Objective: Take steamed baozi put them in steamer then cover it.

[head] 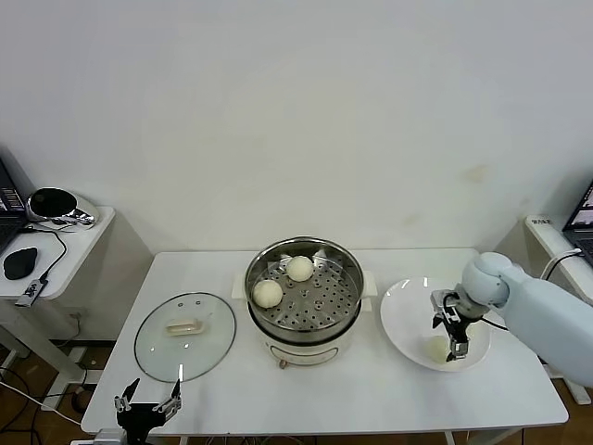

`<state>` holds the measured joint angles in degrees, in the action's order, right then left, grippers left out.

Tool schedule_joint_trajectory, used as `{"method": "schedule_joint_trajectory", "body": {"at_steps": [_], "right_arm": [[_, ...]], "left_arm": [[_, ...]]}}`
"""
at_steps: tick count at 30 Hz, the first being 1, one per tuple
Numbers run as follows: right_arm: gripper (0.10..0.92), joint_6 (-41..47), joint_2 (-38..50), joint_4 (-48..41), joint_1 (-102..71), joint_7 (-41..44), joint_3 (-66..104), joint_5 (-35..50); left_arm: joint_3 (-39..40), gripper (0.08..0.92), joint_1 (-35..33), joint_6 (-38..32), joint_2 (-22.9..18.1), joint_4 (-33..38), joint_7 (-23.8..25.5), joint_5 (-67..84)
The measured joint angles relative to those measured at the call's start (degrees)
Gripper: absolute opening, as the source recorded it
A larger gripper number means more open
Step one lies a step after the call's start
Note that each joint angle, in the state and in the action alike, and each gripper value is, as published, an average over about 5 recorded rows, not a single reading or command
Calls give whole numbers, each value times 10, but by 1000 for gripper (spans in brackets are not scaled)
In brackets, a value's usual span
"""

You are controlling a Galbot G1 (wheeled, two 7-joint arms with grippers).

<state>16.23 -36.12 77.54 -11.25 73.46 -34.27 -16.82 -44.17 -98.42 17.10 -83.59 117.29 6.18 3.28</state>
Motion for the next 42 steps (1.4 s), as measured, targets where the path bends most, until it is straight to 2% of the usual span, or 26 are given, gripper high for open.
{"method": "schedule_joint_trajectory", "body": {"at_steps": [17,20,27,30,42], "right_arm": [[822,-4,-13,-28,-13,-1,8,-13],[785,-4,-13,-31,-14,-1,9,-13],[590,-4,-14,-32,-15,0,10,-8],[534,-3,-11,-30,-12,0,9,-4],[509,5,21,-6,50,6,-23,34]], "left_arm": [[1,823,4,-1,2,-10,0,-1],[2,823,5,-1,2,-12,0,-2],[3,823,8,-1,1,-14,-1,-2],[4,823,11,-3,0,-17,-3,-2],[15,823,25,-5,1,-26,-7,-4]]}}
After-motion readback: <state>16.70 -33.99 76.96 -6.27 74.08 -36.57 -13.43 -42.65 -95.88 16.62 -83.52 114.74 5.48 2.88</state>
